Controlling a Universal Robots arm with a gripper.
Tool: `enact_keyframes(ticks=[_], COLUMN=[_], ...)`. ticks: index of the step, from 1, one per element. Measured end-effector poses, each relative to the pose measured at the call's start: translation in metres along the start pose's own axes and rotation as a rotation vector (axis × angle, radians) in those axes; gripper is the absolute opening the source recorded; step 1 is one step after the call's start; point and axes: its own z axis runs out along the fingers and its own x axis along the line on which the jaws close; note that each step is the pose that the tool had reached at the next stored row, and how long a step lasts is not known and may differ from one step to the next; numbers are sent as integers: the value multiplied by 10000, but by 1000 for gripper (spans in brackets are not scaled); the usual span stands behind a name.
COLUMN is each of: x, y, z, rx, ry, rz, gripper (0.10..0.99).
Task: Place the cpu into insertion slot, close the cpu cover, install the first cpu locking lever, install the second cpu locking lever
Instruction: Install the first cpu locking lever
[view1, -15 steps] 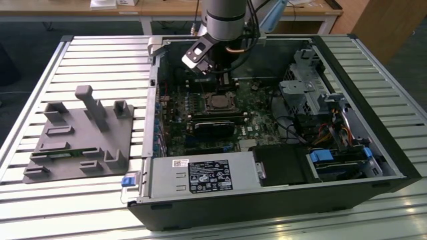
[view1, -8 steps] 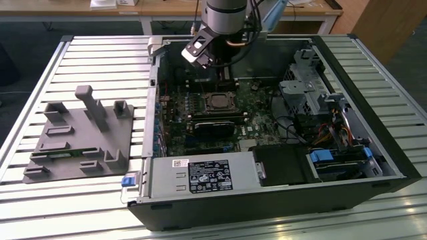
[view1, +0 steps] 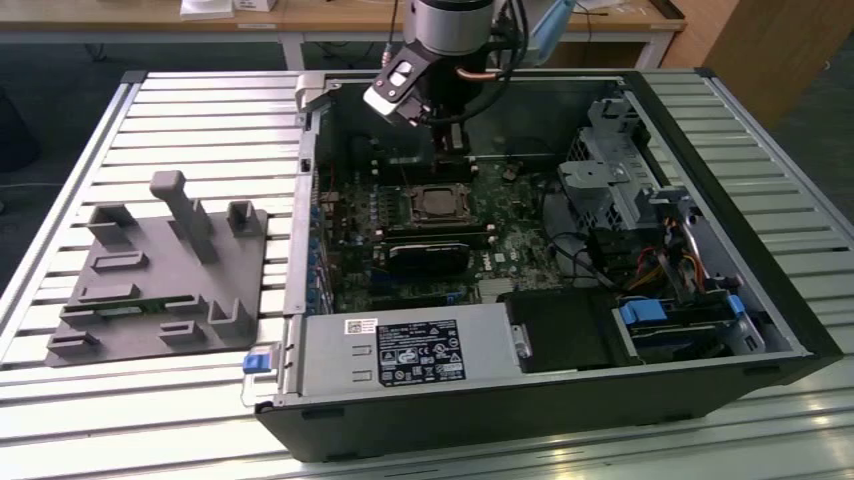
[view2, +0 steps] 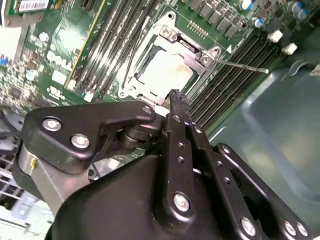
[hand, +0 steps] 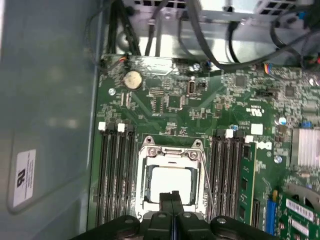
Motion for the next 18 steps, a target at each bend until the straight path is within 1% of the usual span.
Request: enact_keyframes(ticks=[18], x=[0], y=[0], z=[0], rx=[35], ry=[115], rz=[-3268], gripper=[106])
